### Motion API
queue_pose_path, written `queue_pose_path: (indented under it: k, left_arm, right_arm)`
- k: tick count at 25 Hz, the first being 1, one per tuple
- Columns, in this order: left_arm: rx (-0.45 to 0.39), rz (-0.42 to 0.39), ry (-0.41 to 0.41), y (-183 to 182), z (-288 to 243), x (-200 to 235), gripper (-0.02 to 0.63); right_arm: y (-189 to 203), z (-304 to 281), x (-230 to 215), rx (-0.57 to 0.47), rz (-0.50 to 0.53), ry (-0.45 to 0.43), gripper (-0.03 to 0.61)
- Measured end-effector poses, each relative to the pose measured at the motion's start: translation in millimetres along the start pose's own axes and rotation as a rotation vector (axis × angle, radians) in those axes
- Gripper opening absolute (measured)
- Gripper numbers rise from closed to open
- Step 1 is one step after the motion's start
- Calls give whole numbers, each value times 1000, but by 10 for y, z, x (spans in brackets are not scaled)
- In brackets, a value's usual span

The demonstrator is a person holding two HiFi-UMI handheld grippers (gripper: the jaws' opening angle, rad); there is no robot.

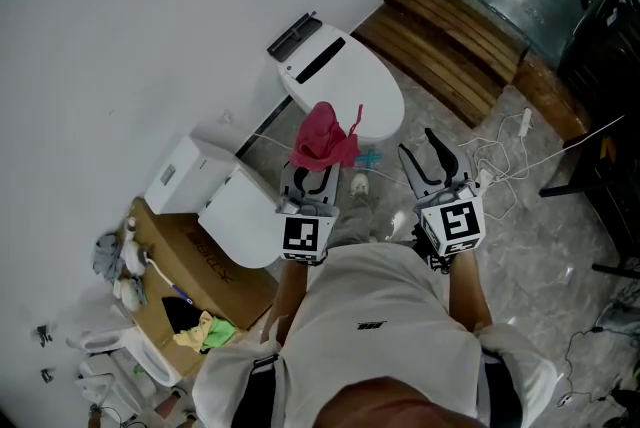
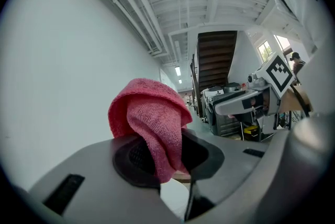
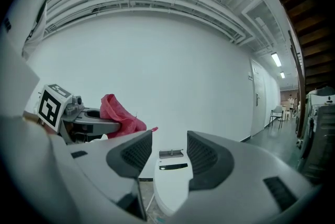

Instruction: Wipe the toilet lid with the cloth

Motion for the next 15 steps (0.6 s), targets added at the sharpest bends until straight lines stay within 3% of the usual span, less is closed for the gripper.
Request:
queue_pose_path:
  k: [15]
  left_arm:
    - [-53, 33, 15, -35, -1498, 999, 109]
  right_arm:
    - [-222, -1558, -785, 23, -9, 6, 218]
Point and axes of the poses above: the fingertips, and each gripper's own axes: z backward along the fingers, x to its left, y out of its underside, the point moved 8 cm from there along z, backward along the fingers
